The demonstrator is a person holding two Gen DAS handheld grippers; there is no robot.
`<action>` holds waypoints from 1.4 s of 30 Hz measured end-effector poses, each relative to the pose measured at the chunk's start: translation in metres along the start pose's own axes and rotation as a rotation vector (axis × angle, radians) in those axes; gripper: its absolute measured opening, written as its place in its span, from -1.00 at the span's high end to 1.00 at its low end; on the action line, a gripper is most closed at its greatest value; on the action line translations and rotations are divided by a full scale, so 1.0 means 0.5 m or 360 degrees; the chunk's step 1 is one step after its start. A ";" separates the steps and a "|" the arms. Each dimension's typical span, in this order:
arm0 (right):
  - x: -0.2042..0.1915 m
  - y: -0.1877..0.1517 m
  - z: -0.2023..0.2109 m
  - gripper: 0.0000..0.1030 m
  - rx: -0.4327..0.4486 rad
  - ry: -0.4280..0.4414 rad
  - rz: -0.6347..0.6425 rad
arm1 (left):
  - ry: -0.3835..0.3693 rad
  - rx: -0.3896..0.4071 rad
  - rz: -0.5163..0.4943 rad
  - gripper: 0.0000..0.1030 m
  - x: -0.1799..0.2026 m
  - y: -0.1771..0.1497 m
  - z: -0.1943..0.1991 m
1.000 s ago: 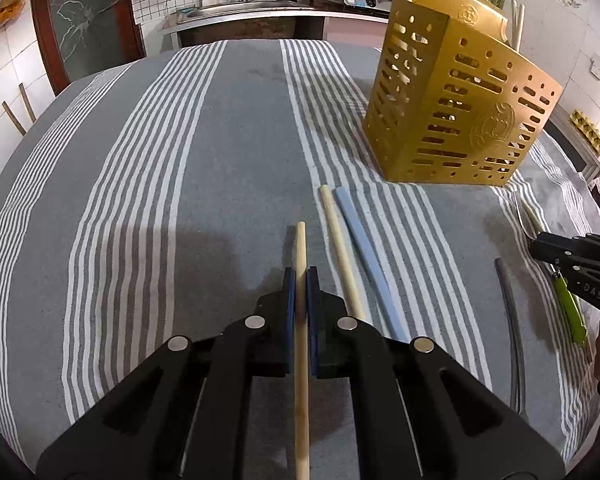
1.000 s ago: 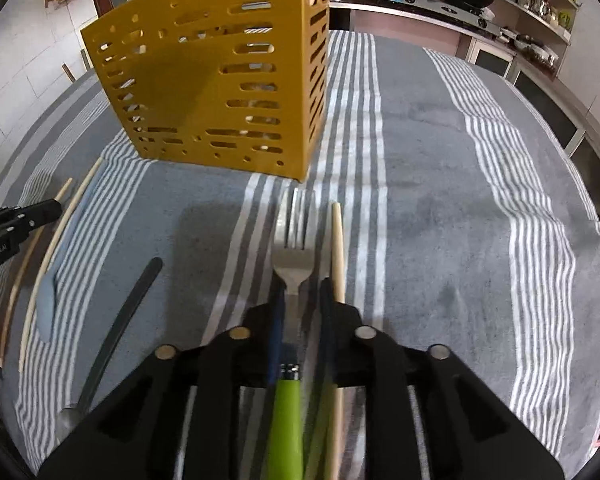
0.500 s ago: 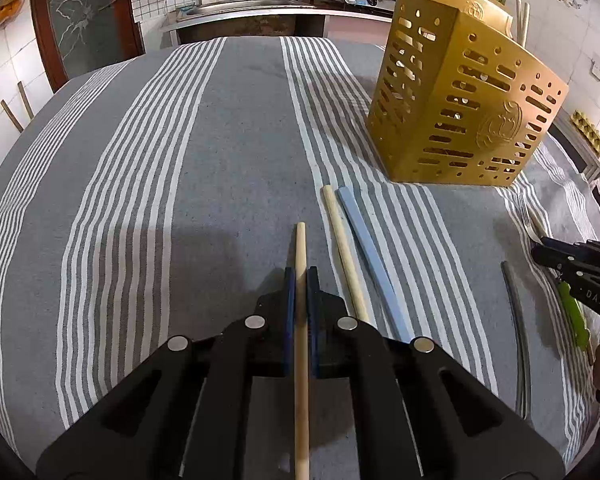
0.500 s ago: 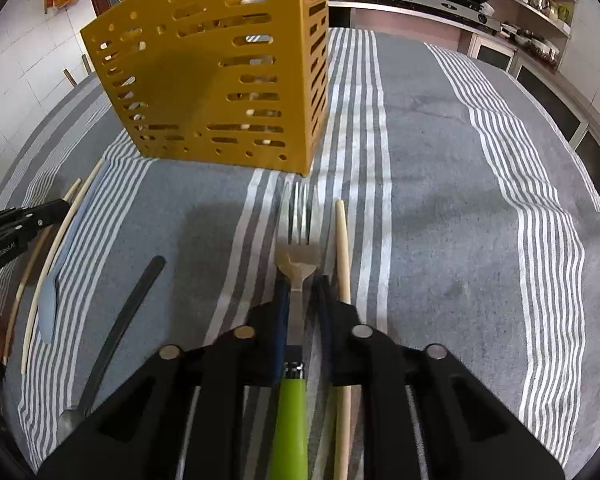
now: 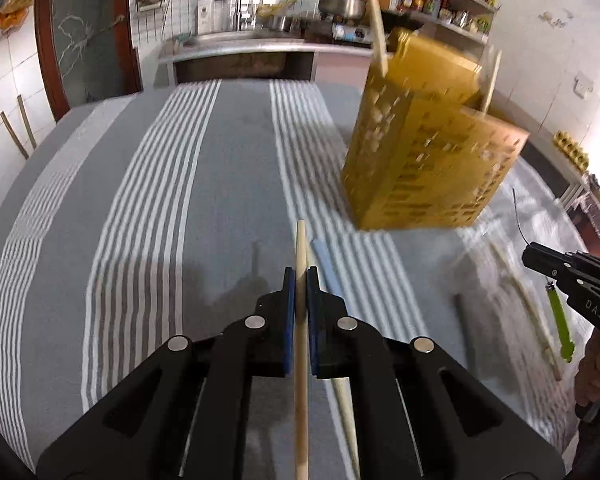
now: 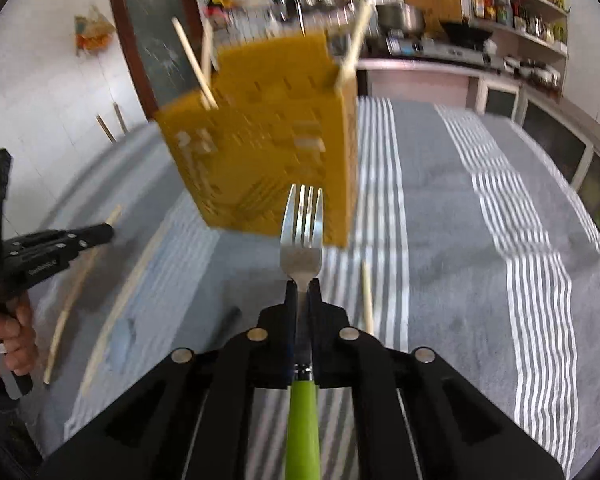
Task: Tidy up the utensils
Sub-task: 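Lift the chopstick and fork and carry both above the yellow holder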
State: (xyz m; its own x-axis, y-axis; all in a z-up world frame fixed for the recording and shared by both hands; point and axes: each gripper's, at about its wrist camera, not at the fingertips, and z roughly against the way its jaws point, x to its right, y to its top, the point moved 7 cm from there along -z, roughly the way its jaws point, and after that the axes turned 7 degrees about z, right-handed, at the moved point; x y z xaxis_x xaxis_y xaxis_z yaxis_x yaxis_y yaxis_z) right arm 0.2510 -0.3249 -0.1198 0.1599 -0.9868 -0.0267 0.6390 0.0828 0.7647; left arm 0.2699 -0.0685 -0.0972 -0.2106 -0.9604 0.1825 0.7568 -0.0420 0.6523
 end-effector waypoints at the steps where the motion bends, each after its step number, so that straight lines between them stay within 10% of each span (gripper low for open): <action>1: -0.003 0.006 0.012 0.88 0.0037 0.0003 -0.0002 | 0.0000 0.0018 -0.0005 0.92 0.003 0.003 0.009; 14: -0.008 0.065 0.142 0.88 0.0467 0.0010 -0.0001 | -0.0064 0.0249 -0.0049 0.92 0.056 0.046 0.124; 42: -0.003 0.214 0.212 0.89 0.0751 -0.0001 0.0053 | -0.0182 0.0480 -0.0150 0.92 0.144 0.197 0.219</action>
State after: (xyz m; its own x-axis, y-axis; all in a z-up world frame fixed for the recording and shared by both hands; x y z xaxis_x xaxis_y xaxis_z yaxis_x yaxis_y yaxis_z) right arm 0.2394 -0.3294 0.0303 0.1739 -0.9847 0.0034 0.2215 0.0425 0.9742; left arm 0.2614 -0.1118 0.0606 -0.3518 -0.9184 0.1812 0.5172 -0.0294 0.8553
